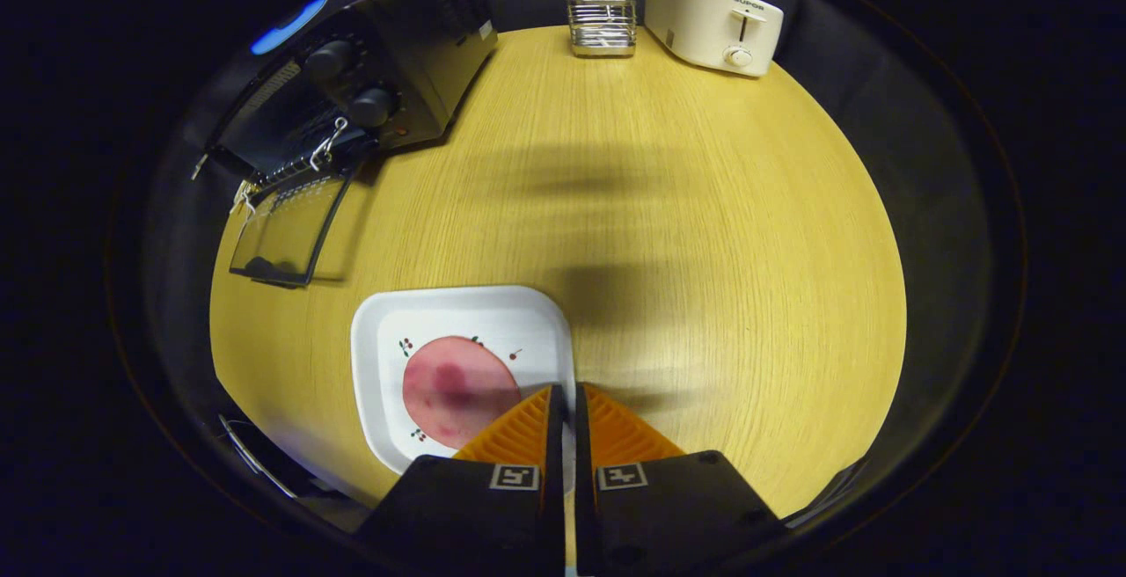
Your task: Open the toaster oven, put the food inside, and close the toaster oven door.
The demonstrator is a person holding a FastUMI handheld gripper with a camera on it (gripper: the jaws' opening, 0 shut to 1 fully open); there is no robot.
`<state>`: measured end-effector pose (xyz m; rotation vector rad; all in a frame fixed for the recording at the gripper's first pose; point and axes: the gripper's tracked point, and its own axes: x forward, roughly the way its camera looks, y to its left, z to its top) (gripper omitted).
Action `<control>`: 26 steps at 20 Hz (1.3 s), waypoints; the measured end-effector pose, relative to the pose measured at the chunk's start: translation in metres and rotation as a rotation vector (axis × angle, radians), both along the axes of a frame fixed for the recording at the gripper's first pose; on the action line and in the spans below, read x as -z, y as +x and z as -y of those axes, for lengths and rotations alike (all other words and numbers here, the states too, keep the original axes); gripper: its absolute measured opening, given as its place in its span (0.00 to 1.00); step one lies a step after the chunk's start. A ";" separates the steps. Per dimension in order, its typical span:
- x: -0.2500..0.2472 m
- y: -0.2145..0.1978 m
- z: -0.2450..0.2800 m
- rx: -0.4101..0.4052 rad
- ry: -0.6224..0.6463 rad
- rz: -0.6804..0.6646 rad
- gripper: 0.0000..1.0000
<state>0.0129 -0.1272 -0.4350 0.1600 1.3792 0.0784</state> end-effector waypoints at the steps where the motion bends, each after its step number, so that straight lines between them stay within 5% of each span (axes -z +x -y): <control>1: 0.001 -0.002 -0.001 -0.002 0.017 -0.007 0.10; 4: 0.003 -0.002 -0.002 0.030 0.087 -0.009 0.10; 9: 0.003 -0.008 -0.008 0.301 0.328 -0.085 0.05; 20: -0.053 -0.022 -0.036 0.705 0.689 -0.024 0.05; 26: -0.096 -0.022 -0.091 0.813 0.740 0.053 0.05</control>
